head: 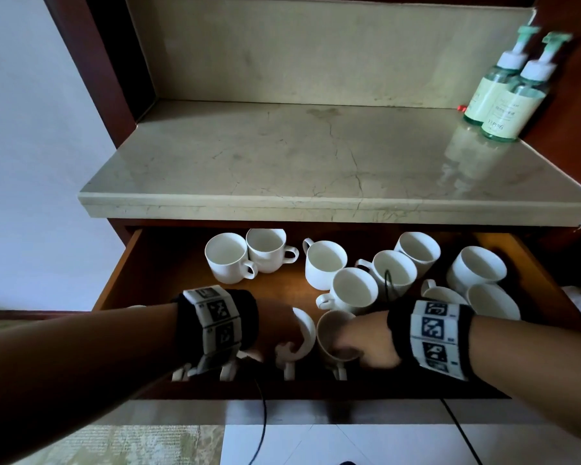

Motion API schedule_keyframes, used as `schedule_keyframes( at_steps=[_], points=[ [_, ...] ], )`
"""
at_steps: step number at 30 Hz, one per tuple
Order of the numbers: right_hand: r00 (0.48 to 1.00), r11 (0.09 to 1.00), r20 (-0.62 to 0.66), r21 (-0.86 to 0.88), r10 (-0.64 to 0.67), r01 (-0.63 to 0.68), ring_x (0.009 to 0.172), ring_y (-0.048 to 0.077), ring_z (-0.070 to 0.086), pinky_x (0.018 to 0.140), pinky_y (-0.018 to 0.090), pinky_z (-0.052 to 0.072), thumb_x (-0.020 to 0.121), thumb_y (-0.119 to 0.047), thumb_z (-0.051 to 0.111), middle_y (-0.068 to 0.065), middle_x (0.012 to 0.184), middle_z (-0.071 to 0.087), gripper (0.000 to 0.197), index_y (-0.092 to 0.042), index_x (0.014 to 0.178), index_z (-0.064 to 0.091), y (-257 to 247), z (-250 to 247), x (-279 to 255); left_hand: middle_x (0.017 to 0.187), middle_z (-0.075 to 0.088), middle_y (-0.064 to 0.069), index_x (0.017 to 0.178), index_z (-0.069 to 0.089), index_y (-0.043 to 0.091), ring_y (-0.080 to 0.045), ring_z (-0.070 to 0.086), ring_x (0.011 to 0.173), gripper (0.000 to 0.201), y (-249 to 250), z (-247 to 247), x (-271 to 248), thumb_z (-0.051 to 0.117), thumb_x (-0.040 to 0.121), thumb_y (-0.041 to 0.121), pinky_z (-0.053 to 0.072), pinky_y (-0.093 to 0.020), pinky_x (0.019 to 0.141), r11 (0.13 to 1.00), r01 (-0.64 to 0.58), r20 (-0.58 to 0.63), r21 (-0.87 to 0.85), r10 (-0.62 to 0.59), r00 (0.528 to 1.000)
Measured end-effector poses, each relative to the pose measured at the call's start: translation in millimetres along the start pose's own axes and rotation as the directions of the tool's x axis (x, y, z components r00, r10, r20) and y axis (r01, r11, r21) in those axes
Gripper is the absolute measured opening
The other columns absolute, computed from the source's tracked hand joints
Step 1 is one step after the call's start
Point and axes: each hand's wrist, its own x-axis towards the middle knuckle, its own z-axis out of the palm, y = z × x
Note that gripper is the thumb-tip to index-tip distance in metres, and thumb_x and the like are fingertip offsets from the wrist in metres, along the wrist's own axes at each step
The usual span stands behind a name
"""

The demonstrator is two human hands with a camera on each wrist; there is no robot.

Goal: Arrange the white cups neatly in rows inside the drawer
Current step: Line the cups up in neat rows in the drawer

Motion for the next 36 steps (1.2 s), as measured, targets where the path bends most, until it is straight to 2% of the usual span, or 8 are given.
schedule_keyframes(
  at_steps=[5, 9, 12, 17, 22, 27, 31, 36],
  points=[
    [0.931, 0.975, -0.294, 0.128, 0.214, -0.184, 0.092, 0.020, 0.056, 0.076, 0.023, 0.039, 0.089, -0.021, 0.047, -0.002, 0.099, 0.060, 0.023, -0.016, 0.107, 0.061, 32, -31, -9, 0.118, 0.064, -0.001, 0.118, 0.061, 0.020, -0.019, 0.059, 0.111, 0.032, -25, -32, -6, 0.054, 0.087, 0.018, 0.044, -0.027, 0.092, 0.984, 0.135, -0.185, -0.118, -0.156, 0.970],
    [0.932, 0.940, -0.123, 0.015, 0.341, -0.342, 0.106, 0.022, 0.053, 0.086, 0.024, 0.049, 0.093, -0.019, 0.049, 0.007, 0.128, 0.052, 0.038, -0.012, 0.130, 0.048, 42, -29, 2, 0.123, 0.061, -0.002, 0.120, 0.062, 0.018, -0.019, 0.057, 0.115, 0.031, -32, -51, 5, 0.052, 0.090, 0.020, 0.044, -0.031, 0.098, 0.959, 0.220, -0.249, -0.177, -0.260, 0.933],
    [0.941, 0.940, -0.027, 0.068, 0.337, -0.335, 0.075, 0.015, 0.052, 0.050, 0.015, 0.046, 0.092, -0.016, 0.052, 0.005, 0.110, 0.056, 0.044, -0.015, 0.136, 0.046, 40, -20, 11, 0.113, 0.066, -0.006, 0.112, 0.065, 0.014, -0.022, 0.061, 0.107, 0.028, -26, -52, 19, 0.049, 0.090, 0.020, 0.045, -0.029, 0.084, 0.956, 0.229, -0.236, -0.181, -0.269, 0.934],
    [0.949, 0.949, -0.044, -0.038, 0.312, -0.313, 0.109, 0.023, 0.049, 0.097, 0.030, 0.038, 0.098, -0.025, 0.047, 0.007, 0.122, 0.055, 0.027, -0.012, 0.116, 0.060, 51, -16, 18, 0.110, 0.065, -0.011, 0.107, 0.065, 0.013, -0.025, 0.061, 0.100, 0.025, -13, -53, 32, 0.048, 0.090, 0.020, 0.041, -0.028, 0.076, 0.961, 0.226, -0.225, -0.161, -0.258, 0.940],
    [0.966, 0.975, -0.130, 0.048, 0.223, -0.218, 0.066, 0.011, 0.042, 0.067, 0.022, 0.036, 0.098, -0.027, 0.049, -0.009, 0.068, 0.042, 0.042, -0.027, 0.057, 0.036, 75, -13, 0, 0.133, 0.052, 0.001, 0.133, 0.047, 0.025, -0.024, 0.055, 0.119, 0.044, -10, -54, 44, 0.056, 0.090, 0.029, 0.045, -0.039, 0.099, 0.959, 0.213, -0.281, -0.189, -0.260, 0.924],
    [0.956, 0.986, -0.244, 0.078, 0.165, -0.150, 0.096, 0.015, 0.060, 0.073, 0.013, 0.035, 0.096, -0.032, 0.050, 0.000, 0.099, 0.066, 0.026, -0.013, 0.103, 0.067, 93, -7, -24, 0.151, 0.028, 0.008, 0.144, 0.031, 0.027, -0.022, 0.054, 0.120, 0.058, 11, -65, 61, 0.056, 0.091, 0.029, 0.045, -0.030, 0.087, 0.988, 0.131, -0.401, -0.082, -0.153, 0.903],
    [0.964, 0.999, -0.265, 0.039, 0.019, -0.009, 0.062, 0.004, 0.044, 0.055, 0.013, 0.025, 0.095, -0.025, 0.054, -0.011, 0.064, 0.047, 0.034, -0.026, 0.062, 0.048, 96, -5, -45, 0.140, 0.046, 0.000, 0.132, 0.052, 0.020, -0.022, 0.052, 0.123, 0.039, 26, -78, 73, 0.052, 0.093, 0.022, 0.044, -0.035, 0.099, 1.000, -0.007, -0.335, -0.020, 0.000, 0.942],
    [0.979, 0.997, -0.195, -0.065, -0.053, 0.041, 0.098, 0.026, 0.061, 0.074, 0.022, 0.034, 0.095, -0.022, 0.053, 0.013, 0.103, 0.069, 0.025, -0.003, 0.102, 0.068, 102, 7, -57, 0.122, 0.062, -0.001, 0.121, 0.061, 0.021, -0.025, 0.056, 0.115, 0.031, 46, -76, 82, 0.052, 0.093, 0.031, 0.046, -0.038, 0.094, 0.997, -0.068, -0.257, 0.035, 0.074, 0.964]
  ],
)
